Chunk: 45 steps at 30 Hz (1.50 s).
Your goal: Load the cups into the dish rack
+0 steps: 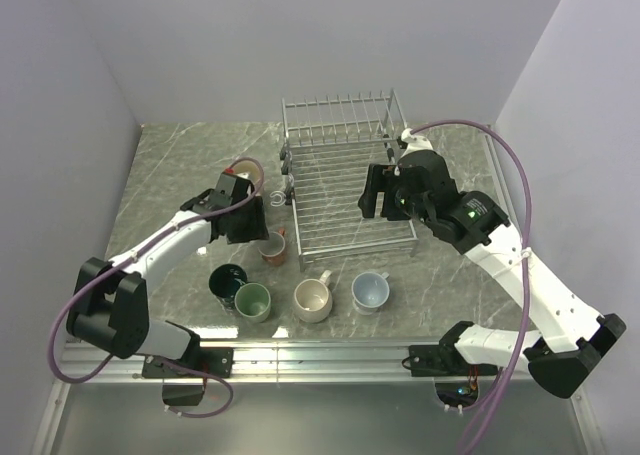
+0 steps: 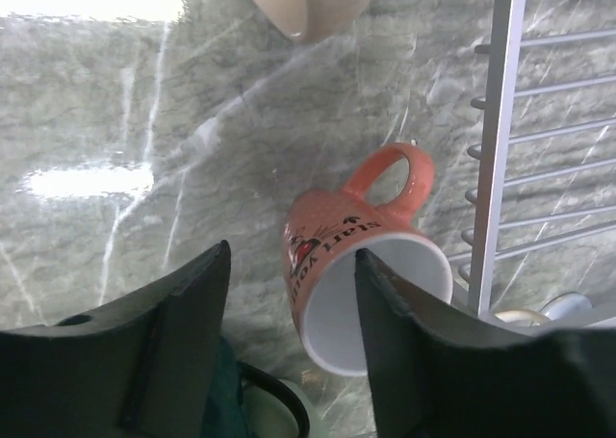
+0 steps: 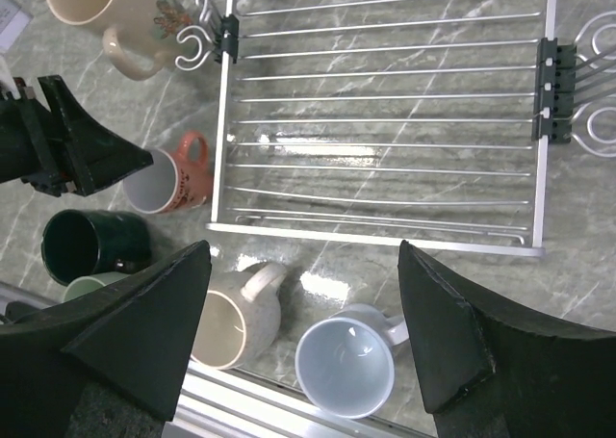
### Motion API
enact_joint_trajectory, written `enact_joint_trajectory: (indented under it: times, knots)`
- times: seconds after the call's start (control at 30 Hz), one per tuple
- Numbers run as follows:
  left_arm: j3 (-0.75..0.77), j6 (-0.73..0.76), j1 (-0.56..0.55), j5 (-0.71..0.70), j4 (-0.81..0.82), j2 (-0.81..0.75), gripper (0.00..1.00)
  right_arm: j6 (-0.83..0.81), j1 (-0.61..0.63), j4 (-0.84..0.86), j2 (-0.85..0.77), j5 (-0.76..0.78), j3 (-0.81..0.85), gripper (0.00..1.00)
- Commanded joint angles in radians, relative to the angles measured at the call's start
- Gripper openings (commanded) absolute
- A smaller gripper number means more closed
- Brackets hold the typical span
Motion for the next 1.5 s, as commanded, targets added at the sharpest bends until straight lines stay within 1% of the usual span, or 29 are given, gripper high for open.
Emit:
enact_joint_trajectory:
  times: [0.0,0.1,0.17,0.23,0.27,0.3,0.43,0.57,0.6,0.67,0.7,0.73,0.77,0.8,0.83,0.87,0.9,0.93,0.97,1.0,1.03,1.07,1.1,1.17,1.2,1.27,1.3,1.37,1.47]
  knots:
    - [-0.008,0.005,-0.005,0.038,0.044,0.038,0.55,0.007,-0.005,-0.005,-0.007,0.012,0.005,0.85]
    - [-0.014,0.011,-0.008,0.063,0.067,0.074,0.47,0.005,-0.005,-0.013,-0.007,0.014,0.008,0.85]
    - [-0.011,0.016,-0.011,0.089,0.076,0.104,0.47,0.004,-0.008,-0.014,-0.008,0.015,0.008,0.85]
    - [-0.004,0.016,-0.011,0.117,0.081,0.122,0.37,0.002,-0.01,-0.014,-0.011,0.018,0.006,0.85]
    - [-0.001,0.016,-0.011,0.123,0.082,0.13,0.24,0.002,-0.011,-0.016,-0.008,0.018,0.008,0.85]
    - [0.004,0.014,-0.011,0.121,0.075,0.141,0.01,0.002,-0.011,-0.016,-0.01,0.018,0.008,0.85]
    - [0.06,0.005,-0.011,0.12,0.037,0.107,0.0,-0.002,-0.017,-0.016,-0.002,0.012,0.017,0.85]
    - [0.153,0.011,-0.01,0.149,-0.028,0.015,0.0,-0.01,-0.037,0.007,0.001,-0.058,0.051,0.88]
    - [0.173,0.011,-0.005,0.176,-0.034,0.0,0.0,-0.005,-0.074,0.024,-0.001,-0.162,0.058,0.88]
    - [0.222,-0.003,0.021,0.235,-0.033,-0.049,0.0,0.03,-0.129,0.105,-0.008,-0.297,0.067,0.89]
    - [0.237,-0.032,0.036,0.311,0.005,-0.068,0.0,0.077,-0.186,0.145,-0.011,-0.46,0.057,0.9]
    - [0.239,-0.052,0.05,0.366,0.035,-0.086,0.0,0.106,-0.21,0.191,-0.013,-0.529,0.048,0.9]
    - [0.234,-0.078,0.087,0.42,0.08,-0.123,0.0,0.142,-0.229,0.288,-0.011,-0.605,0.038,0.91]
    - [0.225,-0.107,0.104,0.53,0.127,-0.138,0.0,0.175,-0.253,0.342,-0.007,-0.671,0.028,0.91]
    - [0.196,-0.175,0.122,0.59,0.177,-0.154,0.0,0.249,-0.282,0.393,0.01,-0.786,0.008,0.91]
    - [0.178,-0.215,0.151,0.644,0.316,-0.171,0.0,0.296,-0.301,0.532,0.019,-0.846,-0.009,0.91]
    - [0.161,-0.258,0.159,0.704,0.381,-0.174,0.0,0.348,-0.313,0.609,0.033,-0.901,-0.027,0.91]
    - [0.122,-0.365,0.162,0.797,0.47,-0.175,0.0,0.463,-0.332,0.684,0.062,-1.004,-0.058,0.91]
    - [0.09,-0.442,0.164,0.854,0.701,-0.18,0.0,0.535,-0.336,0.87,0.079,-1.044,-0.077,0.91]
    - [0.055,-0.536,0.164,0.89,0.871,-0.185,0.0,0.611,-0.338,0.966,0.099,-1.081,-0.093,0.91]
    - [-0.009,-0.723,0.164,0.917,1.012,-0.186,0.0,0.753,-0.338,1.057,0.136,-1.118,-0.118,0.91]
    - [-0.028,-0.797,0.164,0.915,1.237,-0.186,0.0,0.812,-0.335,1.205,0.151,-1.124,-0.127,0.91]
    - [-0.043,-0.893,0.164,0.912,1.307,-0.182,0.0,0.899,-0.333,1.264,0.162,-1.126,-0.135,0.91]
    - [-0.05,-0.967,0.164,0.905,1.43,-0.15,0.0,0.935,-0.327,1.338,0.191,-1.129,-0.138,0.92]
    - [-0.054,-1.001,0.164,0.899,1.525,-0.14,0.0,0.94,-0.324,1.342,0.197,-1.131,-0.133,0.92]
    - [-0.07,-1.088,0.162,0.879,1.615,-0.114,0.0,0.927,-0.306,1.319,0.219,-1.135,-0.107,0.92]
    - [-0.082,-1.143,0.162,0.872,1.698,-0.105,0.0,0.914,-0.3,1.311,0.223,-1.135,-0.1,0.92]
    - [-0.085,-1.181,0.162,0.861,1.75,-0.085,0.0,0.895,-0.287,1.276,0.231,-1.132,-0.086,0.92]
    - [-0.077,-1.153,0.161,0.859,1.7,-0.08,0.0,0.878,-0.274,1.263,0.226,-1.126,-0.092,0.92]
